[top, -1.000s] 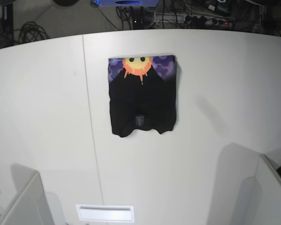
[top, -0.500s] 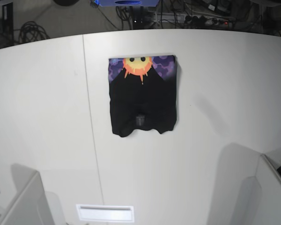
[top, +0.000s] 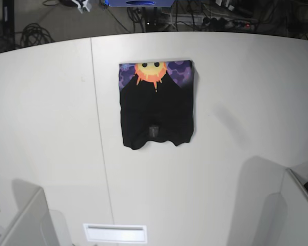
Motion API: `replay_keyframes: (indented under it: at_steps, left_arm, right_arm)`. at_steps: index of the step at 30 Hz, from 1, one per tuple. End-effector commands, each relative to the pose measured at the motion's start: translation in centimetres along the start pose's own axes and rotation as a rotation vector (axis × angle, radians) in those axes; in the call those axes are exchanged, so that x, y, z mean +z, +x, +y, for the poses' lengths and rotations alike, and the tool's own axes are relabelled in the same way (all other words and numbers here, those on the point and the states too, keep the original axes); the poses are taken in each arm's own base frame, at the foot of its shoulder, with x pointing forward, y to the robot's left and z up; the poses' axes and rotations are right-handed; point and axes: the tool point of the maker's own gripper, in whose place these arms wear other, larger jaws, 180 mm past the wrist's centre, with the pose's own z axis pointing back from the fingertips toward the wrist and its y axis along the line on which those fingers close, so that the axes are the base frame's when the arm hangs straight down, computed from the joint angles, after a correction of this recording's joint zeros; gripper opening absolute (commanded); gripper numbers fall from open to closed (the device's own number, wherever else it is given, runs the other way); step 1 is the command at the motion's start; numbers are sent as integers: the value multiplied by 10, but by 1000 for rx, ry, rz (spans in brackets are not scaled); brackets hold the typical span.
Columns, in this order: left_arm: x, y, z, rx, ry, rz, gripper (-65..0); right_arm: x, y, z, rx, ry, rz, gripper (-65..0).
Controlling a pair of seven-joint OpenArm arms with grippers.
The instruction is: Fold the T-shirt properly
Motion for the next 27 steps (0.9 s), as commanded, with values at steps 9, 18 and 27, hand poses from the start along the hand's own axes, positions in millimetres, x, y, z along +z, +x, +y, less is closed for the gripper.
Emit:
replay_keyframes:
  at_steps: [9, 18, 27]
  left_arm:
    - [-15, 3, -12, -27, 52, 38, -650]
    - [-23, 39, 2, -76, 124, -29, -650]
    - [-24, 43, 3, -78, 125, -30, -650]
  right_arm:
    - [-9, 31, 19, 23, 38, -42, -650]
    - [-13, 56, 40, 13, 72, -178, -650]
    - [-13, 62, 39, 13, 69, -188, -650]
